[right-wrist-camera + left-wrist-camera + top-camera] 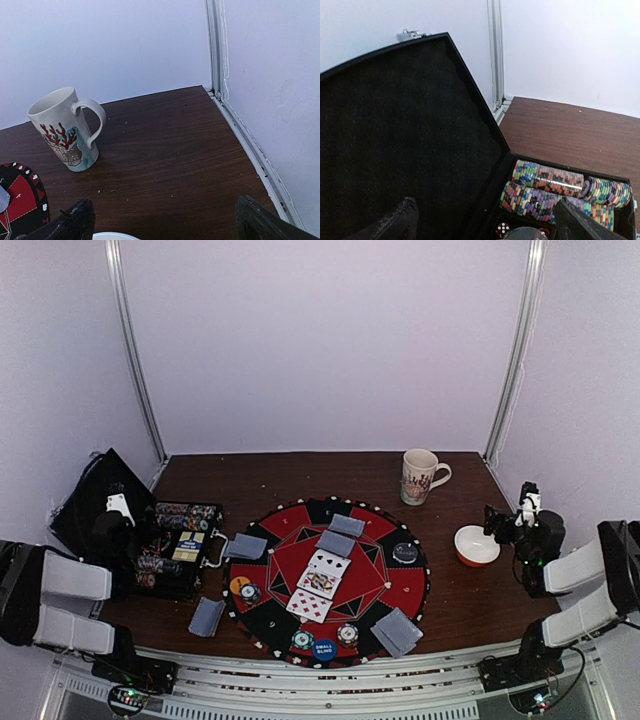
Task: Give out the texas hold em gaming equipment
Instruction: Reset both arms
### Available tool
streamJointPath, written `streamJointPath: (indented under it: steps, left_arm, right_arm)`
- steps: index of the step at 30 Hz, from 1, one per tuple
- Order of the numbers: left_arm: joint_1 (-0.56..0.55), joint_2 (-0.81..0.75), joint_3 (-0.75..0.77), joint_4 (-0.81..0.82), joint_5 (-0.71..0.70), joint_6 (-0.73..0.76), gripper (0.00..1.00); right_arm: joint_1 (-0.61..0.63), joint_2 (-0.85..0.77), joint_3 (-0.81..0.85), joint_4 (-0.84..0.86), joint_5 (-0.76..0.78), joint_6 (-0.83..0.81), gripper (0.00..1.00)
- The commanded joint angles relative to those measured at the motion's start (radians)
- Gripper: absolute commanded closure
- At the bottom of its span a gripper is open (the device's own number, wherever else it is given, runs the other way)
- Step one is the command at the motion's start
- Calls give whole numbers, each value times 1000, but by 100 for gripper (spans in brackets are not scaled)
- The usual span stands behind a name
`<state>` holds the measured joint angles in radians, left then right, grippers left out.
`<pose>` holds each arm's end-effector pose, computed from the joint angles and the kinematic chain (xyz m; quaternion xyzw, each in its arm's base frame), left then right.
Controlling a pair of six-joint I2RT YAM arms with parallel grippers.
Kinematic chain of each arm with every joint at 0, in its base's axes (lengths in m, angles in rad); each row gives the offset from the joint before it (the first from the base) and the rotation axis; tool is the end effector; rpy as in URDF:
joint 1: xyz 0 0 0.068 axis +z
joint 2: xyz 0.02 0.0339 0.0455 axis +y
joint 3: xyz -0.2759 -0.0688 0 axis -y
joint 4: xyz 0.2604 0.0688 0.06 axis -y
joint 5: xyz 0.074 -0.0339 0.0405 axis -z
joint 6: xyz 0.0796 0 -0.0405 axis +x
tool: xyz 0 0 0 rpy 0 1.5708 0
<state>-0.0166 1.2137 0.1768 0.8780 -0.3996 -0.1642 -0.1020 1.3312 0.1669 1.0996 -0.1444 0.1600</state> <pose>0.2537 0.0268 0.1551 -0.1834 0.7343 0.0930 0.6469 0.2648 -0.0156 0.1562 0.0461 0.7279 0.0724 0.6803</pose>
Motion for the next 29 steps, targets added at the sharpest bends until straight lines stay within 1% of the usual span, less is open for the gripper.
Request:
streamJointPath:
  steps: [1, 2, 4, 6, 7, 8, 9, 10, 12, 14, 17, 29]
  left_arm:
    - [1, 106, -79, 417, 81, 62, 2]
    - [-1, 124, -88, 472, 113, 78, 2]
    - [-1, 187, -85, 529, 138, 86, 2]
    - [-6, 305, -99, 671, 168, 97, 2]
    - [-10, 367, -105, 775, 178, 119, 2]
    - [-15, 376, -104, 774, 198, 132, 2]
    - [-18, 346, -92, 689, 202, 129, 2]
    - [-18, 331, -70, 638, 200, 128, 2]
    - [-18, 354, -43, 627, 195, 136, 2]
    - [-19, 340, 4, 522, 193, 131, 2]
    - [-20, 347, 12, 485, 205, 138, 2]
    - [-21, 351, 12, 493, 214, 142, 2]
  right_arm:
    - [10, 115, -25, 337, -83, -17, 0]
    - [15, 144, -38, 379, -82, -23, 0]
    - [24, 203, -52, 454, -86, -36, 0]
    - [35, 269, -52, 533, -90, -35, 0]
    - [36, 260, -43, 492, -86, -44, 0]
    - [36, 235, -29, 420, -86, -50, 0]
    - [40, 225, -11, 372, -83, -57, 0]
    - [44, 236, 13, 357, -86, -61, 0]
    - [54, 239, 20, 352, -67, -65, 0]
    - [56, 227, 25, 313, -66, -71, 0]
    - [56, 240, 19, 350, -62, -67, 0]
    - [61, 235, 24, 329, -59, -74, 0]
